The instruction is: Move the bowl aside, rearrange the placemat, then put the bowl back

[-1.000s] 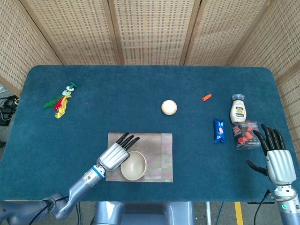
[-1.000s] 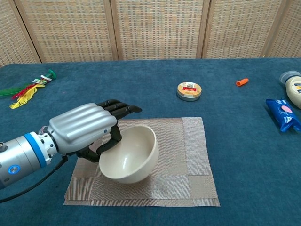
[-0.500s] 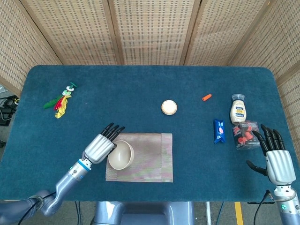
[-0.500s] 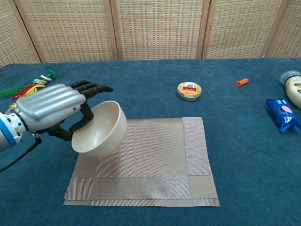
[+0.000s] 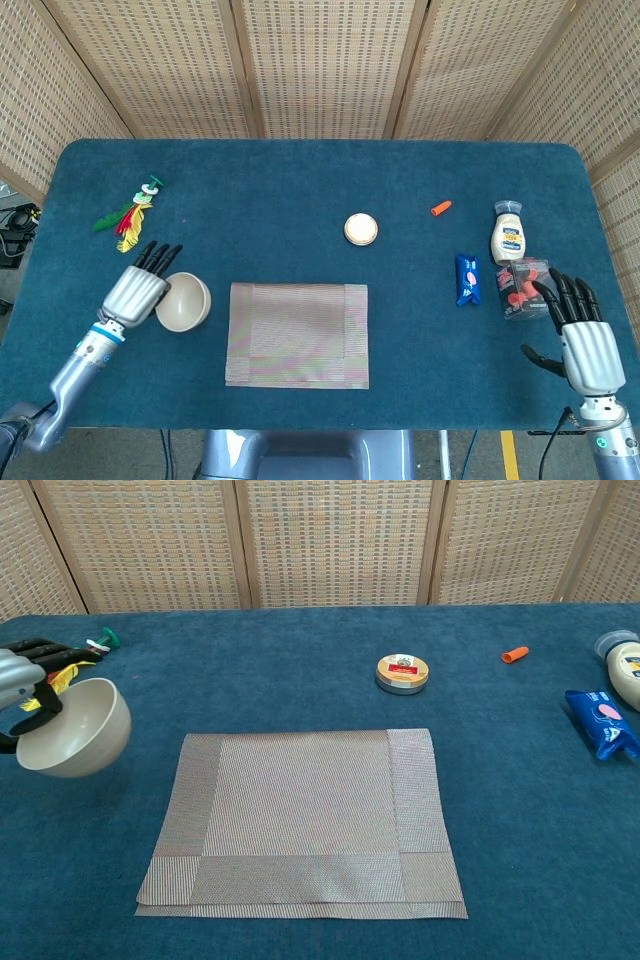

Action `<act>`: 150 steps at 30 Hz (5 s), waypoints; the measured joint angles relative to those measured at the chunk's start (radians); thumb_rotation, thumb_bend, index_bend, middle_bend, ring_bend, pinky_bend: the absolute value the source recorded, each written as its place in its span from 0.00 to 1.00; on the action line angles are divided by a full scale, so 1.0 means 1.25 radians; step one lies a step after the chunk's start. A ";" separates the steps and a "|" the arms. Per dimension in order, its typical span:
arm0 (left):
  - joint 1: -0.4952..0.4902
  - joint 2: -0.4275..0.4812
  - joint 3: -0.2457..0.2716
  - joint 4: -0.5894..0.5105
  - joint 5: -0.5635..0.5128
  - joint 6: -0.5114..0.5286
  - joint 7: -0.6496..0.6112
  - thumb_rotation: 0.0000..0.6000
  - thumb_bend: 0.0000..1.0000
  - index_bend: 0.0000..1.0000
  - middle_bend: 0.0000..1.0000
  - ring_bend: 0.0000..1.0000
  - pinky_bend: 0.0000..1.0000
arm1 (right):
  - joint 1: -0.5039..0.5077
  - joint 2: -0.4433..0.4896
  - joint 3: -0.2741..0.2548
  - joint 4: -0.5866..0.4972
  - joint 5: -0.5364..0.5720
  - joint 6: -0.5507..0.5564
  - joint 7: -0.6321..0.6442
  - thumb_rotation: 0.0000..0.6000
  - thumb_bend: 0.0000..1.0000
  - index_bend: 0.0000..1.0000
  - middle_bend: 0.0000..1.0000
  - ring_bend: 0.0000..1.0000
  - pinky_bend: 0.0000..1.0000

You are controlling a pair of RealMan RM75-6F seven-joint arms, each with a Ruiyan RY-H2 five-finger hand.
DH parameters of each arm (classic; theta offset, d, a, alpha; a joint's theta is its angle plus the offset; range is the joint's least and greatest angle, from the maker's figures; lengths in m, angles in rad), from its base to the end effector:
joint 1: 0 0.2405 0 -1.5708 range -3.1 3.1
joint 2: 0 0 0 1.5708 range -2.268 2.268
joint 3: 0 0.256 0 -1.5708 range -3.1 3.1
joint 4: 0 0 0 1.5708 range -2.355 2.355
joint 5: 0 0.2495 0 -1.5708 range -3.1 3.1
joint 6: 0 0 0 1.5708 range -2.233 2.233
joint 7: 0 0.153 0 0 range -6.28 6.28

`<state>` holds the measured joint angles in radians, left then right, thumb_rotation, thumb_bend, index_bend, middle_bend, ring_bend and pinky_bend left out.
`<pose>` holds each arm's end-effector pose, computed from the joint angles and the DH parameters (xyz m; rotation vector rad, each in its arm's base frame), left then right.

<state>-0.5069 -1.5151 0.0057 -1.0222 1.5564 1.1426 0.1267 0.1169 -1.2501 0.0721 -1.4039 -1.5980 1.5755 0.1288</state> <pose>-0.3136 0.3316 -0.0025 -1.9043 -0.5417 -0.6889 -0.3299 -0.2102 0.1105 1.3996 -0.8048 1.0881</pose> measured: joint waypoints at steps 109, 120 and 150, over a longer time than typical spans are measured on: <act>0.125 0.002 0.105 -0.362 0.113 0.015 0.160 1.00 0.36 0.48 0.00 0.00 0.00 | -0.002 0.000 0.002 -0.001 -0.002 0.010 0.024 1.00 0.12 0.20 0.00 0.00 0.00; 0.114 -0.028 0.099 -0.338 0.092 -0.016 0.163 1.00 0.36 0.48 0.00 0.00 0.00 | -0.003 0.002 0.004 -0.003 0.000 0.012 0.029 1.00 0.12 0.19 0.00 0.00 0.00; 0.089 -0.088 0.086 -0.322 0.066 -0.041 0.193 1.00 0.37 0.54 0.00 0.00 0.00 | -0.004 0.005 0.006 -0.004 0.001 0.014 0.034 1.00 0.12 0.19 0.00 0.00 0.00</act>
<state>-0.3951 -1.6257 0.1132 -1.4245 1.6386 1.0910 0.3679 0.1118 -1.2441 0.0796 -1.4087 -1.5969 1.5931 0.1710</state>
